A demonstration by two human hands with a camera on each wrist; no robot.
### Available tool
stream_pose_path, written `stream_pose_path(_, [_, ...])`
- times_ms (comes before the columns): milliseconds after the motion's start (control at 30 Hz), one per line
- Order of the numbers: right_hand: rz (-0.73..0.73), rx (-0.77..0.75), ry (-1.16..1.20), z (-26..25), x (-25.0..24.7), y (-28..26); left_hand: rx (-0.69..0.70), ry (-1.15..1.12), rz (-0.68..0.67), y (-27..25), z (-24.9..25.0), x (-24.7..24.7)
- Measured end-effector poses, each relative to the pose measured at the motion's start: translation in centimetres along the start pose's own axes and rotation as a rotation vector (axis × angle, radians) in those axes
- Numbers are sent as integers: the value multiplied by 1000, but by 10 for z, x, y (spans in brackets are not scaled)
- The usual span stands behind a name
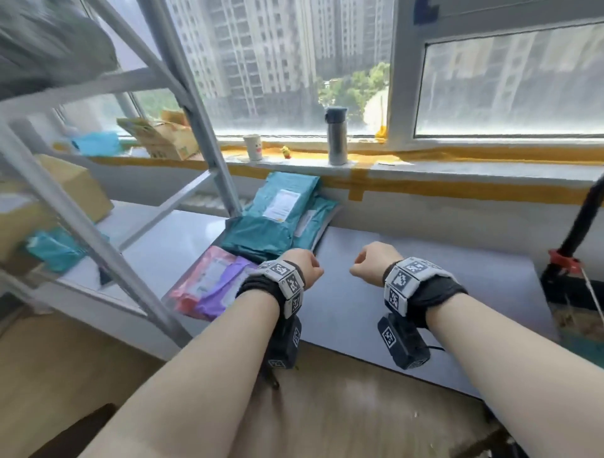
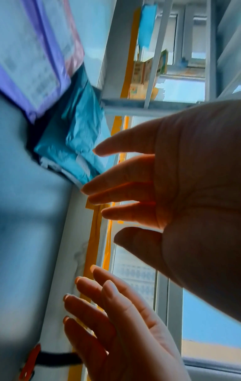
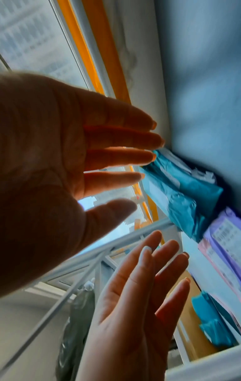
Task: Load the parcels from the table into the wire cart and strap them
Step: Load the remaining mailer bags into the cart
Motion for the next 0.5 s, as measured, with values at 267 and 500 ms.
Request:
stream_pose_path(267, [-83,-70,-17,-110,53,41,-123,-113,8,10,-141,-14])
stream_pose_path(500, [-217,-227,-110,-165,113,95,-326,-165,-20,29,-238,3])
Point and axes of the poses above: each hand's wrist, its own y-axis towards the middle knuckle, its own x-axis out of the palm, z = x × y, the point moved 8 cm from there along y, towards the middle knuckle, and after that the axes turned 6 degrees about -y, right-handed, at the moved point
